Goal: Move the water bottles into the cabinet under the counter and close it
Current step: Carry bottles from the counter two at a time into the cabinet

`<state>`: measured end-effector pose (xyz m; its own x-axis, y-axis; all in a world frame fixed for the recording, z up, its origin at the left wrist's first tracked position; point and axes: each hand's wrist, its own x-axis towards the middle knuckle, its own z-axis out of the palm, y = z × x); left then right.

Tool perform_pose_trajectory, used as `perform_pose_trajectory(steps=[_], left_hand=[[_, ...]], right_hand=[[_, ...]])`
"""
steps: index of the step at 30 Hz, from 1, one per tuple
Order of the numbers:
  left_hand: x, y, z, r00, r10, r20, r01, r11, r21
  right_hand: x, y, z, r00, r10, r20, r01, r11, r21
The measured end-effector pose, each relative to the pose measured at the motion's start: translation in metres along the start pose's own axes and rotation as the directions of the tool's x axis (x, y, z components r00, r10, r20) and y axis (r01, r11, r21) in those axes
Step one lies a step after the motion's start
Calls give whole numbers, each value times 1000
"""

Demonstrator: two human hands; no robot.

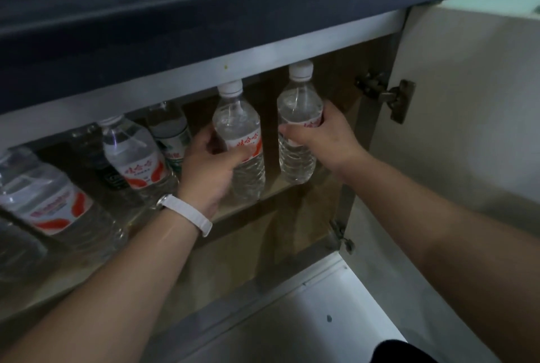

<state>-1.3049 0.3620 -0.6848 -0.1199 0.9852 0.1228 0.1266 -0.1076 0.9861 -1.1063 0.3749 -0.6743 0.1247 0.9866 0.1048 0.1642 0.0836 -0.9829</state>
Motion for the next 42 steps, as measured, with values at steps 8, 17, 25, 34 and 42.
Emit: perform_pose_trajectory(steps=[8,17,25,34,42], left_hand=[[20,-17,11,1000,-2,-4,2,1000,-11],[5,-41,19,998,19,-53,-14,996,92],[-8,-65,34,986,25,-166,7,982,189],[19,-71,48,990,10,-139,25,970,243],[62,-68,70,999,14,-37,4,897,441]], right_hand=[[26,14,7,1000,5,-3,-5,999,50],[10,37,16,999,-33,-33,32,999,-38],[8,76,28,986,-118,-117,96,979,-177],[45,79,18,985,-84,-153,42,964,-262],[72,81,6,987,-85,-135,52,971,-233]])
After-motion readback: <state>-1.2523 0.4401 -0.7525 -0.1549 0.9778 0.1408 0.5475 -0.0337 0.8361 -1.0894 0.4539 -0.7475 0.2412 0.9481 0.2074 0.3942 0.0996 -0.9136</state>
